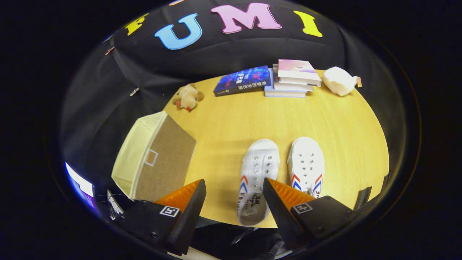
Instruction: Open the storage box then place both shoes into the box .Put the left shoe in first, then the right shoe, with the right side of both shoes facing outward in a uniform manner.
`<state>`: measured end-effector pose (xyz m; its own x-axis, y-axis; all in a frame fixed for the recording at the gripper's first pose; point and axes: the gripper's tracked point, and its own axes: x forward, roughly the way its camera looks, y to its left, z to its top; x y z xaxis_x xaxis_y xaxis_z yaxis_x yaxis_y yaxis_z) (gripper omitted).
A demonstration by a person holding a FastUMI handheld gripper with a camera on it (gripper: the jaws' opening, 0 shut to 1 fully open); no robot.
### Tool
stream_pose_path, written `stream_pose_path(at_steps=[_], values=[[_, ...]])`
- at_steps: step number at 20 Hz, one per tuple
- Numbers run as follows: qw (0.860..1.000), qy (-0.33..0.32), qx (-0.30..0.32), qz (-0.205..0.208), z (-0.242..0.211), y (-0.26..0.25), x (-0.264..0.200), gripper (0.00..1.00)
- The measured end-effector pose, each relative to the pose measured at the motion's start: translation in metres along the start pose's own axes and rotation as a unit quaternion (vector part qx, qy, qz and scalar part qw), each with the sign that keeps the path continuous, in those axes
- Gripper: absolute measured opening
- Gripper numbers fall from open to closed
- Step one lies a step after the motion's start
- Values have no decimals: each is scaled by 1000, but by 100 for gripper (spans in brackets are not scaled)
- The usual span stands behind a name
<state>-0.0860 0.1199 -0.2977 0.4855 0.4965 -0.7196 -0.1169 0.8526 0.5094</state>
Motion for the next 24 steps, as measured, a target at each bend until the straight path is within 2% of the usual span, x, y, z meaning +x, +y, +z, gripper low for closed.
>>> stream_pose_path(at_steps=[6,10,11,14,15,16,18,19,21,24], values=[[997,68,-17,-43,-36,-43,37,91],[993,95,-46,-59,-47,-61,56,84],[992,98,-48,-59,-48,-60,61,72],[991,107,-60,-55,-51,-56,73,63],[991,106,-62,-53,-51,-53,75,57],[991,108,-61,-55,-51,-55,73,48],[991,113,-35,-56,-50,-58,72,36],[992,116,-10,-56,-50,-60,72,24],[992,110,37,-46,-48,-60,71,11],[994,92,49,-35,-41,-54,61,8]])
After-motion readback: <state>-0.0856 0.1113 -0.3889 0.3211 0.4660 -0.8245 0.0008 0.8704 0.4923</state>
